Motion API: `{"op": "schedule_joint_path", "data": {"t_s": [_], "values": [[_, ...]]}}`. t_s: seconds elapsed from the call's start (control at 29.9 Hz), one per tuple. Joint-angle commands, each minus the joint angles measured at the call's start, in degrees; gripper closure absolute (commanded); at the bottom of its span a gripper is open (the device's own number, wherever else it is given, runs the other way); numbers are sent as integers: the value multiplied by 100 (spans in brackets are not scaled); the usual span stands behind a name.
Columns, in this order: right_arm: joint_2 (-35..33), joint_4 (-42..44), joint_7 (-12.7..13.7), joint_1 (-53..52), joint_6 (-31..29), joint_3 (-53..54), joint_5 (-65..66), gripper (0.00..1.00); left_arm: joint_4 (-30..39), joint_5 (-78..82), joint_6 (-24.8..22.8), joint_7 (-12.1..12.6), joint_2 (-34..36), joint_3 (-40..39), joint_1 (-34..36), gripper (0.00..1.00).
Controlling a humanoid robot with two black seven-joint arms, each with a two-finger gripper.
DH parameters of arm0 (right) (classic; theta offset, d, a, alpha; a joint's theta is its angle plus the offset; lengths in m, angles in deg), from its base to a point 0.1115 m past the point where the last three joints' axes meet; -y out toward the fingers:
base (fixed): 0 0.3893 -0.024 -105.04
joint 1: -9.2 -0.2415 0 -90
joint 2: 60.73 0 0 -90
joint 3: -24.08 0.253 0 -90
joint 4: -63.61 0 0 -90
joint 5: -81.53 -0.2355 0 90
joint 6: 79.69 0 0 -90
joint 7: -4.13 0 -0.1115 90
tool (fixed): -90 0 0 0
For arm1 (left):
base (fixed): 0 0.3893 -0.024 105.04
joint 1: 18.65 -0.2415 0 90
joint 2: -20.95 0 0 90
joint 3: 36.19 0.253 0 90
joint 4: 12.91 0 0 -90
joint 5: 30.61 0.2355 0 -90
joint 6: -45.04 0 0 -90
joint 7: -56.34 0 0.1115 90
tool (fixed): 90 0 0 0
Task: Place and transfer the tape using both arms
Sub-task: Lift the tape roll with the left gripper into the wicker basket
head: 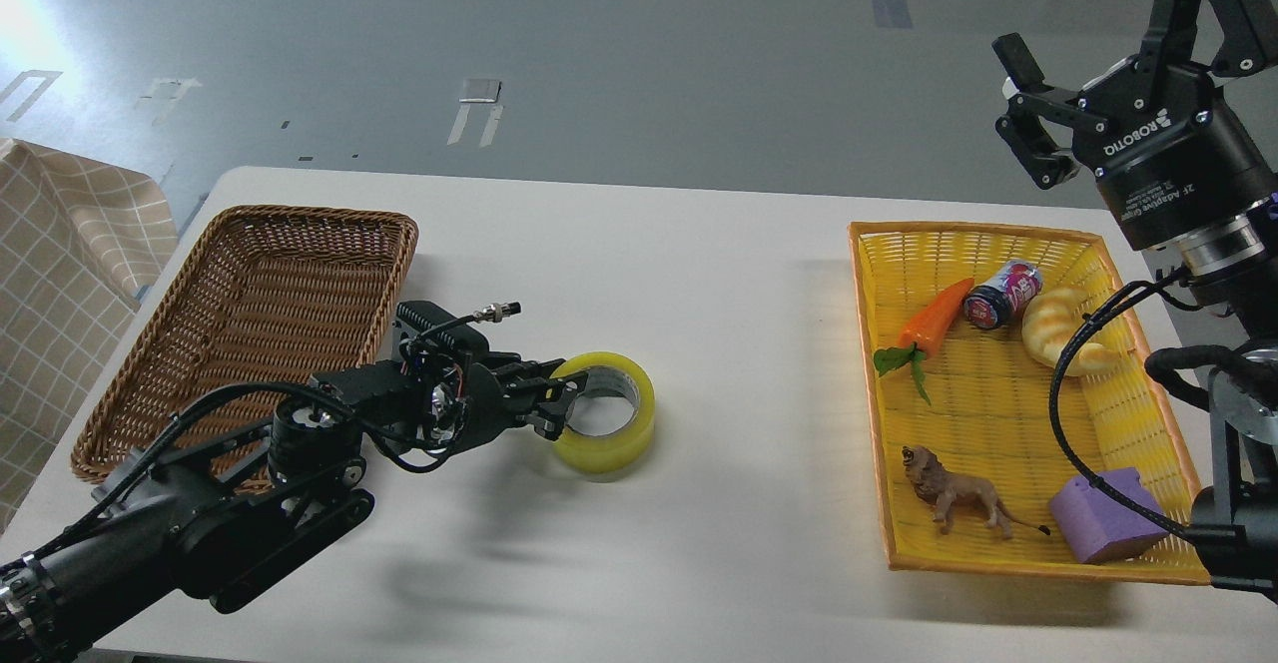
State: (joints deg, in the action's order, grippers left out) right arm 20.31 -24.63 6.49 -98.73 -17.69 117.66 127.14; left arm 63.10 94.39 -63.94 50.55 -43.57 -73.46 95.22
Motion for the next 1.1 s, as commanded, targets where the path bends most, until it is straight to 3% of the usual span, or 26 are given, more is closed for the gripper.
{"op": "schedule_joint_path", "data": {"t_s": [0.0,0.5,0.9,1.07], "values": [[0,44,1,35,0,2,9,0,18,-1,-115,7,-17,0,82,100],[9,44,1,79,0,-16,9,0,1,-1,-176,69,158,-17,1066,100],[0,35,1,61,0,-42,9,0,159,-150,-89,7,1800,-105,1717,100],[-9,44,10,96,0,-69,17,0,106,-652,438,-2,2452,-9,1533,100]]}}
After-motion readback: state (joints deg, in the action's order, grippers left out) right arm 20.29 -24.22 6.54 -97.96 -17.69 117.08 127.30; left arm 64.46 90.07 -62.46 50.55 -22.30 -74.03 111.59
